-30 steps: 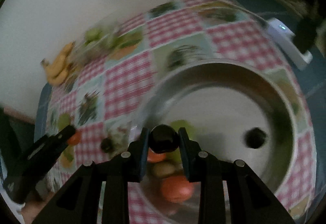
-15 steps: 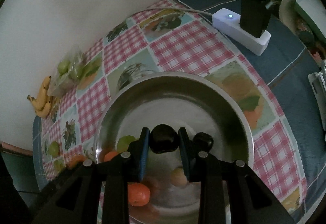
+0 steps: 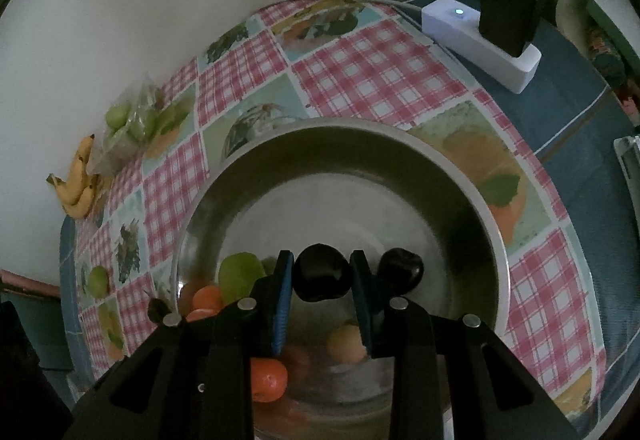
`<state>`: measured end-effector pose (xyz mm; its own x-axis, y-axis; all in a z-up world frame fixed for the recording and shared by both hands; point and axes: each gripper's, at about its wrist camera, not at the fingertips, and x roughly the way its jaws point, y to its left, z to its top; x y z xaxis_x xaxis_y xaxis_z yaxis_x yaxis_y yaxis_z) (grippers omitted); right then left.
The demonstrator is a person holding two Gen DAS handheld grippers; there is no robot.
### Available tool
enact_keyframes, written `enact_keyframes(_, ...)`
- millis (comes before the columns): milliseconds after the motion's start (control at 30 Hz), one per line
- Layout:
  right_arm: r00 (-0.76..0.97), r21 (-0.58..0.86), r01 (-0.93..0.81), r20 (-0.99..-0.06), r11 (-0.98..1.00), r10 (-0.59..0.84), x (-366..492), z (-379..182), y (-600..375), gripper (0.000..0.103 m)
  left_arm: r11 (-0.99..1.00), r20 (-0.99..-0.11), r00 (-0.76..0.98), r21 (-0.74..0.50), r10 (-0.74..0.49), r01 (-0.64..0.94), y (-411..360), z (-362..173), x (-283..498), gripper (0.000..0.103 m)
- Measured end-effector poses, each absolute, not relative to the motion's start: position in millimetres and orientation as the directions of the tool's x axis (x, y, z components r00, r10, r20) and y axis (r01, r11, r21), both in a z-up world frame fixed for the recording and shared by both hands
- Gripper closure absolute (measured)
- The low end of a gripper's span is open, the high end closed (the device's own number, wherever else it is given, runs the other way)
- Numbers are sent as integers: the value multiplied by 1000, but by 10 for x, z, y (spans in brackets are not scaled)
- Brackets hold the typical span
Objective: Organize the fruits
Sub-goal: 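Carry the tangerine with the left tool while the right tool carries the plum over the bowl, then open the left gripper to drop the tangerine while the right gripper releases the plum into the bowl, then lift both tools out of the steel bowl and back over the tablecloth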
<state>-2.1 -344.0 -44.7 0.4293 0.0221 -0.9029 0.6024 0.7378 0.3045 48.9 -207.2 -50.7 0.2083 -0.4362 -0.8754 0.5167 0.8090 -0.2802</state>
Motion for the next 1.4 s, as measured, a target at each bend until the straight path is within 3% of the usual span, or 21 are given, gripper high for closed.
enact_keyframes(367,404,285,589,-914,756,31,24,-486,-3390,72,806,-884,208,-255,-418,535,-2135,-533,467,62)
enact_keyframes(433,402,279,584,-915,762,28,38,-476,-3377,72,805,-883,214,-252,-419,537,-2142,-523,467,57)
enact_keyframes(567,407,271,575,-913,772,18,46,-432,-3371,56,806,-881,221,-250,-420,536,-2125,-502,476,52)
enact_keyframes(933,468,271,550,-884,790,-22,-3,-118,-3330,56,839,-858,275,-273,-433,470,-1907,-328,595,47)
enact_keyframes(1400,453,259,538,-891,802,-16,21,-139,-3262,56,950,-869,406,-193,-282,247,-1250,-231,948,47)
